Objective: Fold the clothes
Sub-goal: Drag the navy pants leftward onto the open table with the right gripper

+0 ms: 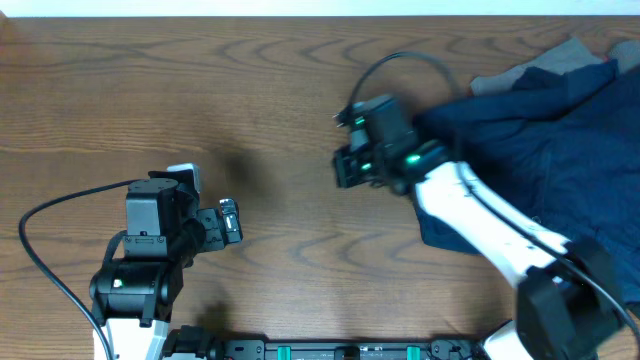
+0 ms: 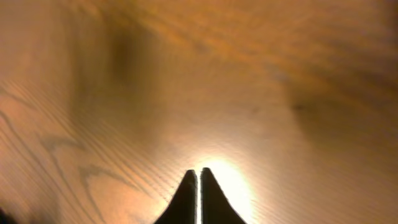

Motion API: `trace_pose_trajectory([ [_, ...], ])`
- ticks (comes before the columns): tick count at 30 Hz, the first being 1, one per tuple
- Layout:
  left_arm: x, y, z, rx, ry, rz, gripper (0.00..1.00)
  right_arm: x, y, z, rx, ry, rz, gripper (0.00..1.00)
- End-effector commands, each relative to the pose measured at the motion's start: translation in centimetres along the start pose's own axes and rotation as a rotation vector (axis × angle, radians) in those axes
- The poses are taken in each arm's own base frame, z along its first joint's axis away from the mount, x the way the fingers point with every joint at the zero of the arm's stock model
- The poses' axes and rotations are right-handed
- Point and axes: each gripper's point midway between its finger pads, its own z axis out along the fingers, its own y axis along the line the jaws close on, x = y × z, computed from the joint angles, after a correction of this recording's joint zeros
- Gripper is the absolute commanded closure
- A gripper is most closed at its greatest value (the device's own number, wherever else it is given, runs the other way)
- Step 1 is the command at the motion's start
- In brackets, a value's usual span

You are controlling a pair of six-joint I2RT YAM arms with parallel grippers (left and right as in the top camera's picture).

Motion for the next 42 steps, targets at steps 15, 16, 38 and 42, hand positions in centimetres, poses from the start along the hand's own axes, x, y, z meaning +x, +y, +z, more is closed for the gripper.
trace_pose_trajectory([
  [15, -0.4, 0.0, -0.2, -0.004, 0.002, -0.005, 0.02, 10.2, -14.2, -8.1, 0.881, 0.259, 0.236, 0.56],
  [16, -0.3, 0.0, -0.1, -0.005, 0.007, -0.006, 0.02, 10.6, -14.6, -8.1, 0.892, 0.268, 0.238, 0.55],
  [38, 0.6, 0.4, 1.5, -0.024, 0.091, -0.014, 0.02, 15.9, -14.5, -1.7, 0.589, 0.331, 0.246, 0.99],
  [42, 0.6, 0.4, 1.5, -0.024, 0.091, -0.014, 0.02, 13.3, -6.0, 1.4, 0.140, 0.330, 0.118, 0.99],
])
